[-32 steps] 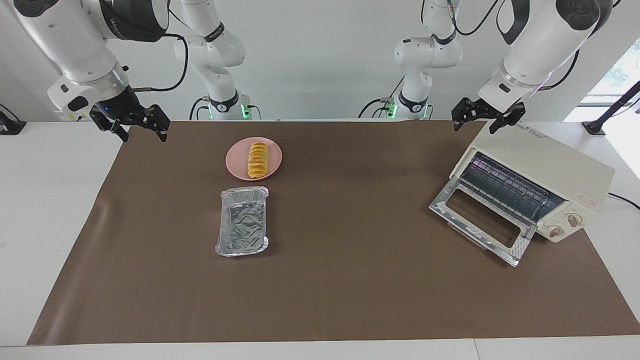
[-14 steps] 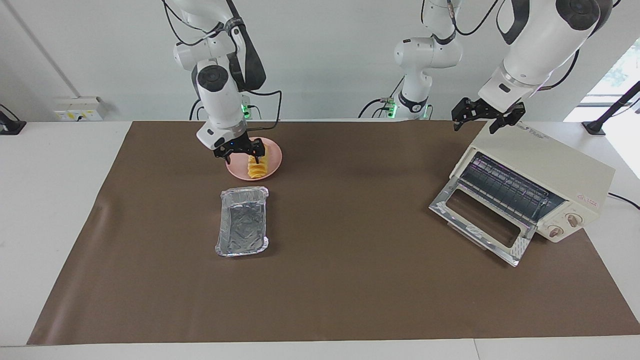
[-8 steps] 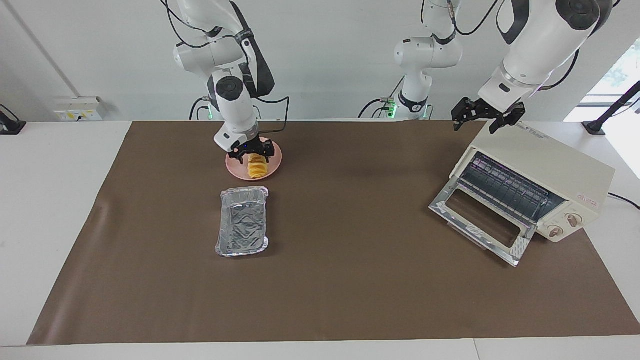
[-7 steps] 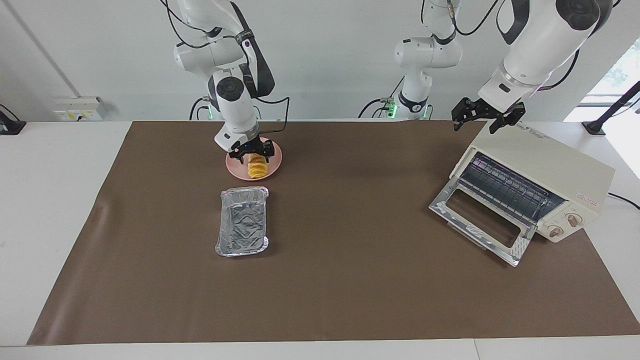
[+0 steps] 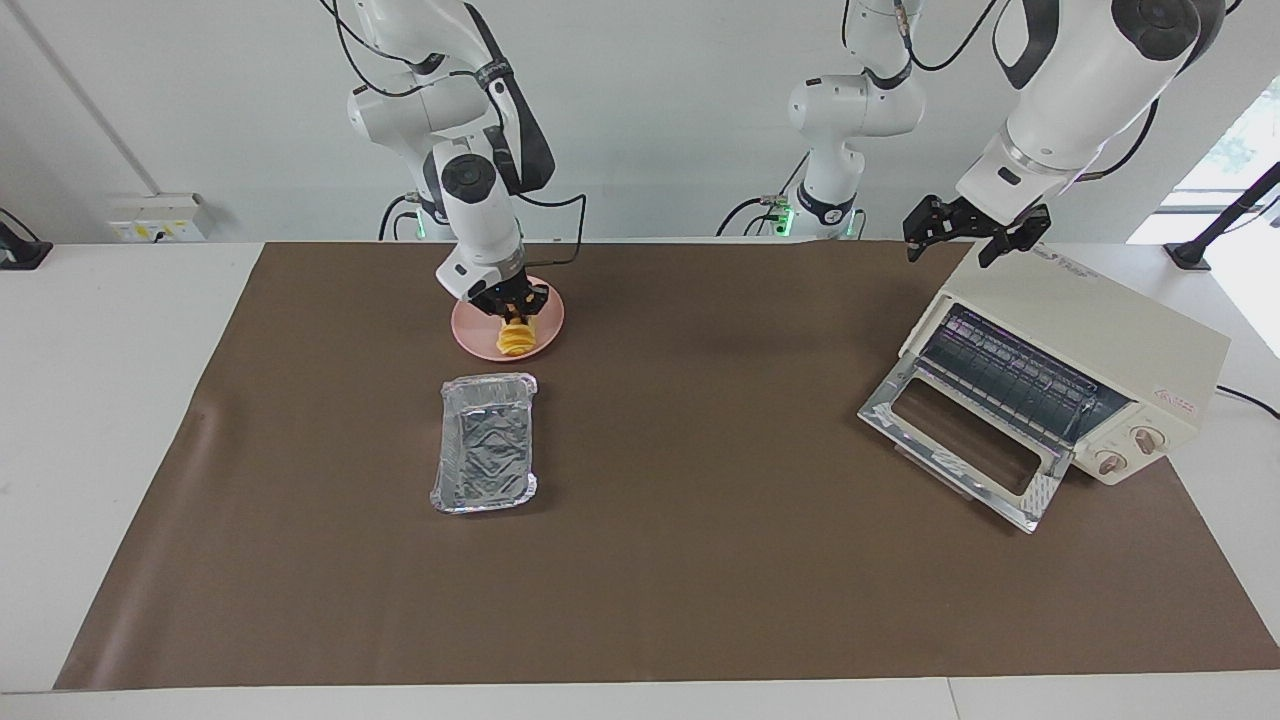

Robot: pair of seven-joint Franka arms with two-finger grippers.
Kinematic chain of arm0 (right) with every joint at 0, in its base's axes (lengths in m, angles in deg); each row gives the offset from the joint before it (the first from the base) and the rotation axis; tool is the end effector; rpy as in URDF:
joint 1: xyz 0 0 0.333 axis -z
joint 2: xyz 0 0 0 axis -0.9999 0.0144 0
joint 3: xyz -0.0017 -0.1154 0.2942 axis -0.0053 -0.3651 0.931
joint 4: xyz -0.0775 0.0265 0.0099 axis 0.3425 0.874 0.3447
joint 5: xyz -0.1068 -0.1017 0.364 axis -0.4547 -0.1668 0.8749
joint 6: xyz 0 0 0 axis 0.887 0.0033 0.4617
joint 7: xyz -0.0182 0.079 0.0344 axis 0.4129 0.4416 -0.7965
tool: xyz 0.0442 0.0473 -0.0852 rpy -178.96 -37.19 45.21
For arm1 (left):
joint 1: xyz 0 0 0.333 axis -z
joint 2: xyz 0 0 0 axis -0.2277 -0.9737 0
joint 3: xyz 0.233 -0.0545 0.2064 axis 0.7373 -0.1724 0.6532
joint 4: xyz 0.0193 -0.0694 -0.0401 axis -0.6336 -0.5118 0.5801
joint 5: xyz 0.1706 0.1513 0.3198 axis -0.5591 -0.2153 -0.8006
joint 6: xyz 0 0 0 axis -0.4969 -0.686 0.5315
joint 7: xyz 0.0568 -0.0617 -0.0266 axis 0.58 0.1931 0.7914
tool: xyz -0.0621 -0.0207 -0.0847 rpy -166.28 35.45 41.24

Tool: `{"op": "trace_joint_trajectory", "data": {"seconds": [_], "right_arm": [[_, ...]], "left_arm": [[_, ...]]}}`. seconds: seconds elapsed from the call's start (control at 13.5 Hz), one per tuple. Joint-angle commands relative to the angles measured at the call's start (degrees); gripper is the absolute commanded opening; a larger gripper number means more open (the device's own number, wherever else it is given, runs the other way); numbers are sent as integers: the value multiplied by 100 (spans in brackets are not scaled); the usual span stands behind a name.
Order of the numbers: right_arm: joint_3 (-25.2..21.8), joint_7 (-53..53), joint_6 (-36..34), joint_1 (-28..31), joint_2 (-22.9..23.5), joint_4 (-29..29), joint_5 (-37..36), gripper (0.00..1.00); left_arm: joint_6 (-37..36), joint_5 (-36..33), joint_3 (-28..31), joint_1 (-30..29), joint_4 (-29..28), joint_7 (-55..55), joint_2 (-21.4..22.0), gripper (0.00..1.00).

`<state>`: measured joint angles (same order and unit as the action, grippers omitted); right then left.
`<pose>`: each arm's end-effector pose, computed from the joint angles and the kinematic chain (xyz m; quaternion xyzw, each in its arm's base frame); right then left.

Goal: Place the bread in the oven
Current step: 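Grasp the bread rolls with the right gripper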

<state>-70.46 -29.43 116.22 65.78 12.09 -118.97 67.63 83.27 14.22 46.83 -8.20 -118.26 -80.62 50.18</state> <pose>0.3885 0.1722 0.3117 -0.9982 0.0166 0.0563 0.0118 0.5256 -0.0780 0.6043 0.9925 -0.0869 -0.0855 0.0053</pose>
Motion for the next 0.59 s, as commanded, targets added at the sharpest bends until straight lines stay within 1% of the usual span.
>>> {"op": "trace_joint_trajectory", "data": {"seconds": [0.0, 0.15, 0.22, 0.3, 0.37, 0.44, 0.52], "right_arm": [[7, 174, -413, -42, -244, 124, 49, 0], [-10, 105, -1324, 27, -473, 676, 49, 0], [-80, -105, -1721, 106, -474, 1123, 41, 0], [-80, -516, -2064, 473, -352, 1711, 40, 0], [-72, -981, -2346, 894, -38, 2291, 32, 0], [-72, -1464, -2436, 1159, 218, 2758, 32, 0], [-72, -1730, -2367, 1362, 473, 3032, 40, 0]], "left_arm": [[108, -93, -42, -57, -135, -41, 124, 100], [108, -85, -42, -57, -135, -41, 124, 100], [108, -93, -42, -48, -135, -41, 132, 100], [108, -85, -42, -57, -135, -41, 124, 100], [108, -85, -42, -48, -135, -41, 124, 100], [108, -93, -42, -48, -135, -41, 132, 100], [108, -94, -42, -48, -135, -41, 132, 100]]}}
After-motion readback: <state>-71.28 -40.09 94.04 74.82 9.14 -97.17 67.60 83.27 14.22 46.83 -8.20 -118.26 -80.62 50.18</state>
